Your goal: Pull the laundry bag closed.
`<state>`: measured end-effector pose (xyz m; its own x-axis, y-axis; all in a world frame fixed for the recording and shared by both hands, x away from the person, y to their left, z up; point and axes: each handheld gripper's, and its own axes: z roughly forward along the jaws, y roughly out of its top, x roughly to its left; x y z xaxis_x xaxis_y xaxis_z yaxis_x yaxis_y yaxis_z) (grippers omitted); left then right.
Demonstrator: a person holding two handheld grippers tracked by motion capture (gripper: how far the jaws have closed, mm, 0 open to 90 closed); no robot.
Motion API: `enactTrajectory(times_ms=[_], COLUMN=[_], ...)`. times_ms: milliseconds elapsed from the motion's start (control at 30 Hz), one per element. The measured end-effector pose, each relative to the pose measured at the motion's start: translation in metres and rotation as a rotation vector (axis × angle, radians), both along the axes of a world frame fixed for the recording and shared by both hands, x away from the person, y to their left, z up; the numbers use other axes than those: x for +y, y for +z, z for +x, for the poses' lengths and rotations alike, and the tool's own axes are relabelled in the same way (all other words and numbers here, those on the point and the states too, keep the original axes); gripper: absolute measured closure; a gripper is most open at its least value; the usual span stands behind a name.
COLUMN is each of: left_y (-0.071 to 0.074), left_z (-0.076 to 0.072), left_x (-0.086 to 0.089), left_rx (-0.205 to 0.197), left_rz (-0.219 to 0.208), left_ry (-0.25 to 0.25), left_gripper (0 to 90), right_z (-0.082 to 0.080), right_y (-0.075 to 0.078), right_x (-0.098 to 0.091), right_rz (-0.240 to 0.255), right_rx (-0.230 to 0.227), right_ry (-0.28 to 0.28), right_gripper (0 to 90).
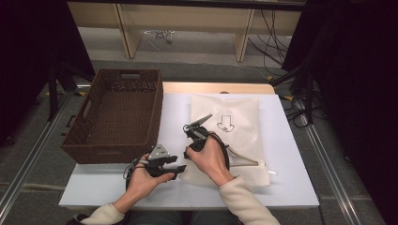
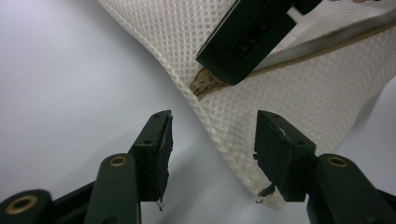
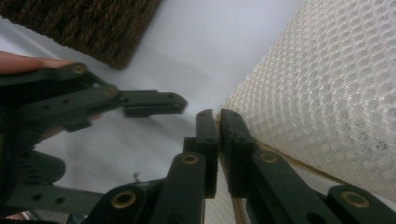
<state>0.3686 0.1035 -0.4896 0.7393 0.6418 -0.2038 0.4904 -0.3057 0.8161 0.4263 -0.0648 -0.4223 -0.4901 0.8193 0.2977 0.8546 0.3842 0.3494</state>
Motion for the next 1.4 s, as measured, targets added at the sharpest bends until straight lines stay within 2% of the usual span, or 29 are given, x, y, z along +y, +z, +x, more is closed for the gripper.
enactTrajectory(times_ms=[67, 100, 167, 200, 333, 433, 500, 567, 600, 700, 767, 800, 833, 867, 900, 933, 1067, 1100, 1167, 1200, 1267, 1333, 1367, 1400], left_y=[-0.001, -0.001, -0.001, -0.002, -0.004, -0.006, -0.006, -0.006, -0.007, -0.005, -0.004, -0.003, -0.002, -0.001, 0.0, 0.0, 0.003, 0.004, 0.006, 0.007, 0.007, 0.007, 0.007, 0.008], left_z=[0.002, 0.004, 0.007, 0.009, 0.016, 0.019, 0.019, 0.021, 0.021, 0.02, 0.019, 0.018, 0.017, 0.017, 0.017, 0.016, 0.014, 0.014, 0.014, 0.014, 0.013, 0.013, 0.012, 0.011], left_x=[-0.004, -0.004, -0.008, -0.01, -0.015, -0.017, -0.018, -0.017, -0.016, -0.016, -0.016, -0.017, -0.016, -0.016, -0.017, -0.017, -0.018, -0.016, -0.015, -0.015, -0.016, -0.015, -0.016, -0.015], left_rx=[0.021, 0.017, 0.025, 0.034, 0.054, 0.068, 0.085, 0.083, 0.079, 0.079, 0.081, 0.072, 0.064, 0.049, 0.054, 0.033, 0.037, 0.034, 0.046, 0.049, 0.03, 0.031, 0.043, 0.041], left_rz=[-0.013, -0.003, -0.004, -0.019, -0.011, -0.032, -0.05, -0.053, -0.056, -0.069, -0.074, -0.09, -0.086, -0.091, -0.081, -0.085, -0.093, -0.085, -0.107, -0.104, -0.097, -0.105, -0.119, -0.116], left_ry=[0.003, -0.021, -0.017, -0.019, -0.036, -0.042, -0.022, -0.024, -0.028, -0.027, -0.014, -0.004, 0.0, -0.005, -0.004, -0.011, 0.0, -0.002, 0.002, -0.002, -0.001, 0.001, 0.009, 0.015], left_gripper=[47.9, 48.6, 50.4, 51.4, 58.8, 65.5, 69.7, 73.5, 75.6, 81.3, 83.4, 84.1, 84.5, 84.7, 84.8, 85.0, 85.3, 85.3, 85.3, 85.3, 85.3, 85.3, 85.3, 85.3], right_z=[-0.001, -0.002, -0.003, -0.003, -0.005, -0.006, -0.006, -0.006, -0.007, -0.008, -0.009, -0.01, -0.011, -0.011, -0.012, -0.013, -0.013, -0.015, -0.014, -0.013, -0.014, -0.017, -0.015, -0.015], right_y=[0.002, 0.002, 0.003, 0.004, 0.005, 0.006, 0.006, 0.006, 0.006, 0.006, 0.007, 0.008, 0.009, 0.009, 0.009, 0.009, 0.011, 0.012, 0.011, 0.011, 0.011, 0.013, 0.012, 0.013], right_x=[-0.002, -0.003, -0.003, -0.004, -0.005, -0.006, -0.007, -0.01, -0.009, -0.012, -0.015, -0.017, -0.019, -0.019, -0.02, -0.021, -0.025, -0.025, -0.028, -0.03, -0.031, -0.029, -0.031, -0.031], right_rz=[0.004, 0.005, 0.003, 0.004, 0.002, 0.006, -0.002, 0.004, -0.01, -0.002, 0.004, 0.005, 0.024, 0.018, 0.022, 0.023, 0.024, 0.011, 0.003, 0.003, 0.006, 0.005, 0.009, 0.01], right_rx=[-0.001, -0.01, -0.004, -0.005, -0.006, -0.007, -0.008, -0.007, -0.007, -0.01, -0.009, -0.017, -0.016, -0.02, -0.014, -0.02, -0.022, -0.019, -0.024, -0.026, -0.039, -0.012, -0.041, -0.042], right_ry=[0.001, 0.015, 0.011, 0.016, 0.018, 0.024, 0.021, 0.031, 0.016, 0.014, 0.016, 0.019, 0.015, 0.012, 0.003, 0.008, -0.004, -0.018, -0.037, -0.034, -0.026, -0.058, -0.024, -0.028], right_gripper=[87.4, 87.4, 87.4, 87.4, 87.4, 87.4, 87.4, 87.4, 87.5, 87.5, 87.5, 87.5, 87.5, 87.6, 87.6, 87.6, 87.6, 87.7, 87.7, 87.7, 87.7, 87.6, 87.7, 87.7])
